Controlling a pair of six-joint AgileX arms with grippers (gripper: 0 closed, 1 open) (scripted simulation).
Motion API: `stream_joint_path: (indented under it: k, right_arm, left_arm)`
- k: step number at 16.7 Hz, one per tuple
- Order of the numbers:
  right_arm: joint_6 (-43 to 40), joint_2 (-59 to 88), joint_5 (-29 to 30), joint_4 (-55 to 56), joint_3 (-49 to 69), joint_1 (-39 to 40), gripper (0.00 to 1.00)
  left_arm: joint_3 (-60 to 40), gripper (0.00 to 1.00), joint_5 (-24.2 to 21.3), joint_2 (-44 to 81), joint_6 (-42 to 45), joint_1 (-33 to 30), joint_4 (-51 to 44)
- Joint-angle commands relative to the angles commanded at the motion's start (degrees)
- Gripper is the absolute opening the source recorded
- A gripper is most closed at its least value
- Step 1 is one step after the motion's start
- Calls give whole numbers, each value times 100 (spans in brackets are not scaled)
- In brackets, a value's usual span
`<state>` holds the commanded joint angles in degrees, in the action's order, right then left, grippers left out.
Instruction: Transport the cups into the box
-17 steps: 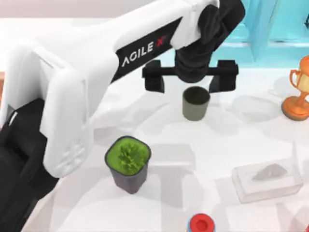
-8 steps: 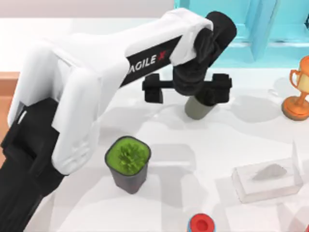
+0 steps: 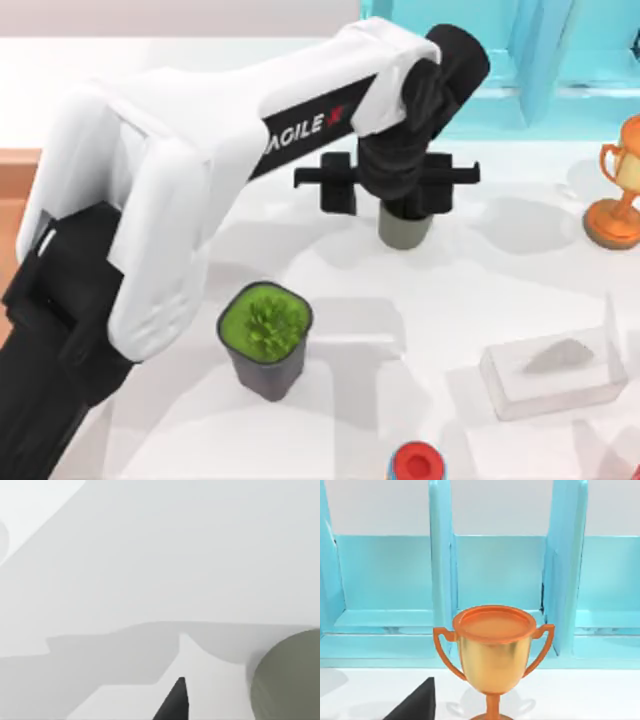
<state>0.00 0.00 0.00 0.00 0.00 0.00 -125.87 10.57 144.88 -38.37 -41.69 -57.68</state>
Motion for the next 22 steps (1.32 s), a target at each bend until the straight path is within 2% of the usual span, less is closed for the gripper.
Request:
stream_joint_path:
  k: [5,6,16,22]
  right_arm:
    - [0,0,0,0,0,0,100]
    - [0,0,0,0,0,0,100]
    - [0,0,0,0,0,0,100]
    - [0,0,0,0,0,0,100]
  left_arm:
    - [0,2,0,0,0,0,0]
    - [0,0,0,0,0,0,0]
    - [64,0,0,-103,77,28,-46]
    - [770,0,-157,-1515,729,726,-534]
